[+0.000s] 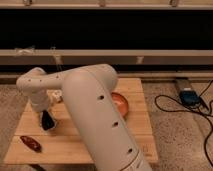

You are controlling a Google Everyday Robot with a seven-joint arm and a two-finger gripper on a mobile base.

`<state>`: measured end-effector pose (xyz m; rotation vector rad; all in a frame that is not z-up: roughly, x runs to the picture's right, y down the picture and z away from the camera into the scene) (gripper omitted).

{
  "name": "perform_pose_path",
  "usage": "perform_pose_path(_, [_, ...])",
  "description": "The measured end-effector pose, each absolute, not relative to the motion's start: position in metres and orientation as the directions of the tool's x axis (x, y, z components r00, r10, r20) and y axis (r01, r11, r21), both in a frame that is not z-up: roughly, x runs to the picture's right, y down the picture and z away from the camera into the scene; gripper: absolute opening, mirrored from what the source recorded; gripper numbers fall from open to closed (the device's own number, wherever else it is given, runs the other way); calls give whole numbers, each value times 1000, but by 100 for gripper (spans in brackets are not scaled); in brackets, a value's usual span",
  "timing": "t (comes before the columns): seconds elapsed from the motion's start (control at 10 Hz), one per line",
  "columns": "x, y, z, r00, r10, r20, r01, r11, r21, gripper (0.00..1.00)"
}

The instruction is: Place the eraser on the white sponge

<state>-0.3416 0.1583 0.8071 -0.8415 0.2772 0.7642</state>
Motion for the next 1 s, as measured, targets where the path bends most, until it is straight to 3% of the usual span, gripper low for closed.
perform_pose_path(0.5, [-350, 161, 810, 714, 495, -495, -698, 450, -558, 78])
perform_pose_path(1.0, [-344, 158, 811, 701, 512, -496, -711, 453, -538, 80])
